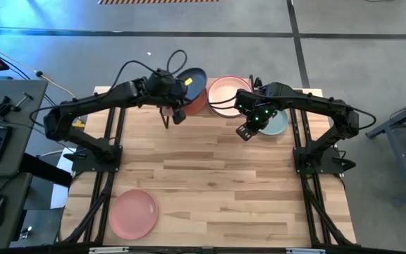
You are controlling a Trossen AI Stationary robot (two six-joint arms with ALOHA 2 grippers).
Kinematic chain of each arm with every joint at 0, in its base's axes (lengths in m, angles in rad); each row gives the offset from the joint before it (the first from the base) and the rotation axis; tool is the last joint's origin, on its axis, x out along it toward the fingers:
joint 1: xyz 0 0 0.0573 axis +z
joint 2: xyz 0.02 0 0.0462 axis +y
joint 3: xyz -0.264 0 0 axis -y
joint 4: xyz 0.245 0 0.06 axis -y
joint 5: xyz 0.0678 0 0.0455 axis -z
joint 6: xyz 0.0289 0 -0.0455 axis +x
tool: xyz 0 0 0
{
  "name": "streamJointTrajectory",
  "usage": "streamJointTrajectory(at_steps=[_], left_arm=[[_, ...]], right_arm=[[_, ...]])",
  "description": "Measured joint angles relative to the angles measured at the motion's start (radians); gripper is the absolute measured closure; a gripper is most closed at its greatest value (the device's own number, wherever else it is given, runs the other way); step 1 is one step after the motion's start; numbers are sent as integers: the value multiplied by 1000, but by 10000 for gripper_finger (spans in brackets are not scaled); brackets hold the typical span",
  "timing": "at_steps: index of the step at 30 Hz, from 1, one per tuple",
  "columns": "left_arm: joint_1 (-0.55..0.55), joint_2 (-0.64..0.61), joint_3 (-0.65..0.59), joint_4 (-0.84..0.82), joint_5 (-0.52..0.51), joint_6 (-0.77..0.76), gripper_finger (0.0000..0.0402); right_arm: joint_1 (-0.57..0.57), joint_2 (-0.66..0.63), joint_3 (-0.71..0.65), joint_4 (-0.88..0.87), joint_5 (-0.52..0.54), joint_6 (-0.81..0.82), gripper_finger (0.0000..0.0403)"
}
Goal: Place and stack plates onto a shelf
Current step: Stack the black plate on top of the orange plate on the shelf
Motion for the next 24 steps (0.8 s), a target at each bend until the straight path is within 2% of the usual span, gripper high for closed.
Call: streamJointTrajectory(at_steps=[14,24], left_arm=[[-22,22,0,-103,-57,-5,399],[-22,22,0,-104,-90,-7,381]], right_arm=[[0,0,0,0,0,0,311],[0,0,0,1,1,8,311]])
